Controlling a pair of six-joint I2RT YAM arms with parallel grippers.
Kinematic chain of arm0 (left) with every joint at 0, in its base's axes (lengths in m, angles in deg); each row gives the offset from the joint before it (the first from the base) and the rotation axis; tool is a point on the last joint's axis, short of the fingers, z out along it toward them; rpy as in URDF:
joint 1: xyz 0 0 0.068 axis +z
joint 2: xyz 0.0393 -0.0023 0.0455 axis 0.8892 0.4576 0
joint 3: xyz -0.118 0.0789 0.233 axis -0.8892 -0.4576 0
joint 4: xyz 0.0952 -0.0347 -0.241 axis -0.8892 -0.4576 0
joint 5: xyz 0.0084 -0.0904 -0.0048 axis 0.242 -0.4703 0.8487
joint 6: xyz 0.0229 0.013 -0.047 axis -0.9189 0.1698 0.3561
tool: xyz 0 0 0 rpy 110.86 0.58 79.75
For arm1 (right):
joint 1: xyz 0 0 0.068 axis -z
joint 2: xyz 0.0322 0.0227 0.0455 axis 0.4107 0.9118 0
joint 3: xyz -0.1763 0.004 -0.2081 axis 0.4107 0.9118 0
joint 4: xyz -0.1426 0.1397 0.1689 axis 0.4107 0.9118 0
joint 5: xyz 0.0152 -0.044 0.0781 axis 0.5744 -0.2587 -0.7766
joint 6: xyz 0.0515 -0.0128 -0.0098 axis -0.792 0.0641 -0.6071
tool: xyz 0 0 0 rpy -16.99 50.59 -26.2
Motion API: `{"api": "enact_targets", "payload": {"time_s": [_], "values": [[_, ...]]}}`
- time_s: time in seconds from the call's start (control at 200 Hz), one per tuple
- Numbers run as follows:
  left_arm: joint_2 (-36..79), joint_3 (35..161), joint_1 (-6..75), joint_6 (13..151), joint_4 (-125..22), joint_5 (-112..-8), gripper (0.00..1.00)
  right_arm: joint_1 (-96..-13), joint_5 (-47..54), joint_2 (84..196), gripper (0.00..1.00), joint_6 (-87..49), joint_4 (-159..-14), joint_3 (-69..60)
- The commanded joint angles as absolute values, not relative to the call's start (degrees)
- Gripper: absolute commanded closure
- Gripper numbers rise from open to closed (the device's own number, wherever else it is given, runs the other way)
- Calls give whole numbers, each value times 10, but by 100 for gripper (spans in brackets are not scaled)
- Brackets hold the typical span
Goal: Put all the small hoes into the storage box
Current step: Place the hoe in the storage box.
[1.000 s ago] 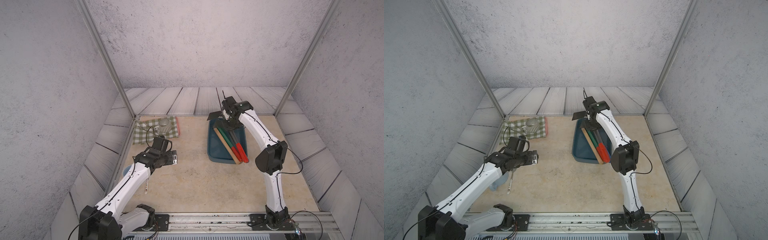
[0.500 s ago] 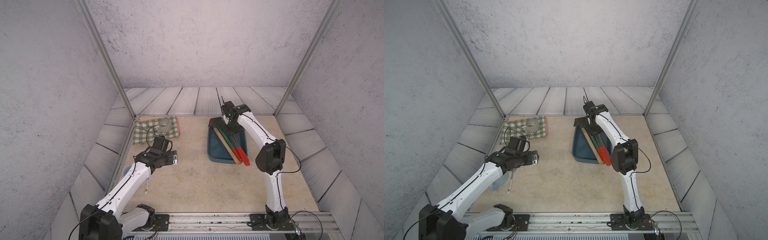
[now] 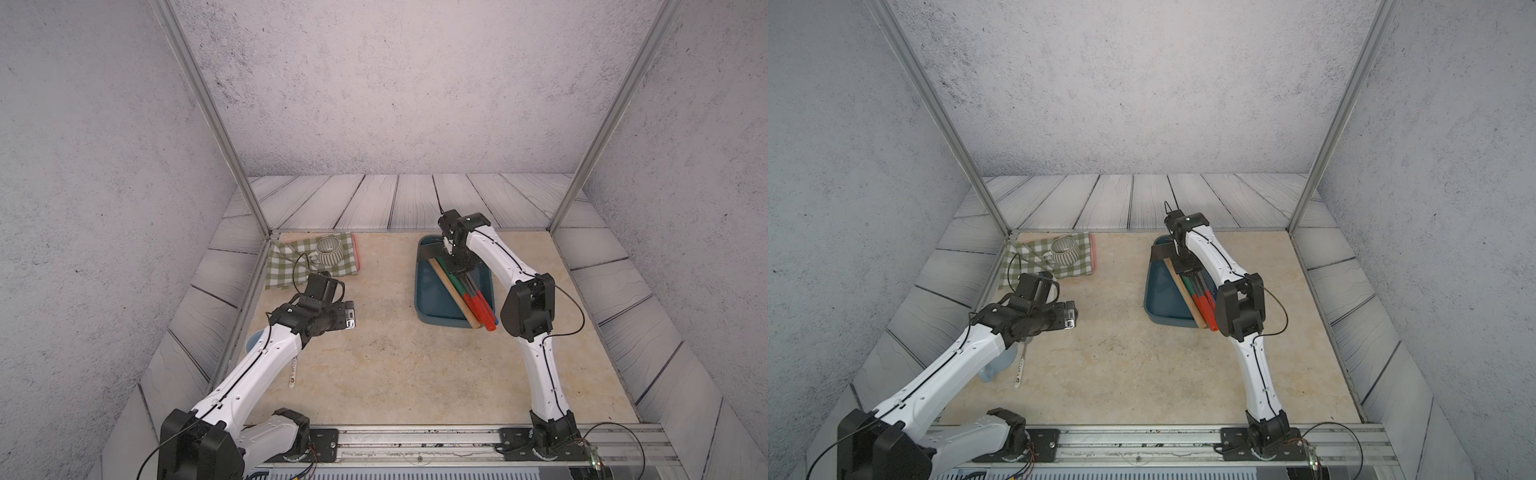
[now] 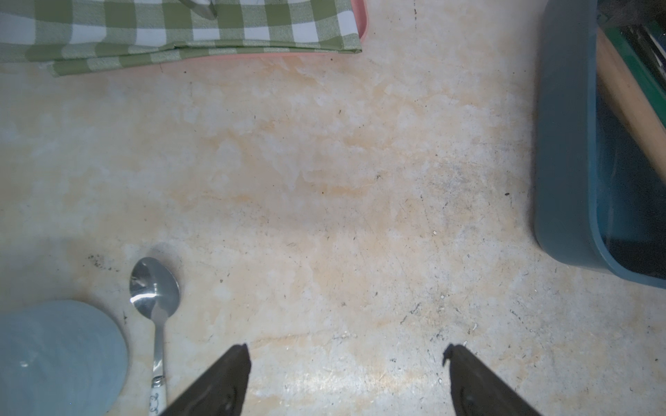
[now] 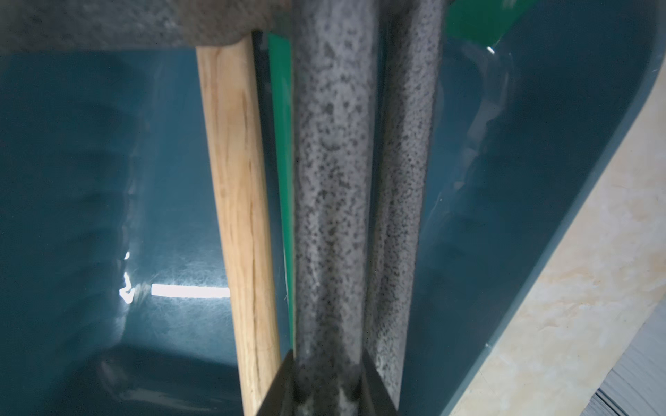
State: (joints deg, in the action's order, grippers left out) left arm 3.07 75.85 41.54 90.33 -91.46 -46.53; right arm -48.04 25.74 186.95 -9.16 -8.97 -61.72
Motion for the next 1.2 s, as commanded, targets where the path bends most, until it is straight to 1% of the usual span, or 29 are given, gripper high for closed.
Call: {"api": "enact_targets", "payload": {"time_s": [0.0, 0.38, 0.686, 0.896, 1.056, 1.196], "values": [[23, 750, 418, 896, -912, -465, 11, -475, 278, 1871, 100, -87, -74, -651], [25, 749, 418, 895, -910, -470, 11, -467, 313, 1897, 100, -94, -45, -684], [27, 752, 419, 859, -879, -610, 12, -465, 343, 1886, 100, -108, -42, -666], [7, 735, 419, 844, -837, -704, 12, -468, 319, 1893, 100, -116, -32, -675], [6, 732, 419, 840, -821, -750, 12, -476, 312, 1889, 100, -111, -30, -678], [9, 733, 420, 841, -820, -759, 12, -481, 308, 1898, 100, -110, -18, -687]]}}
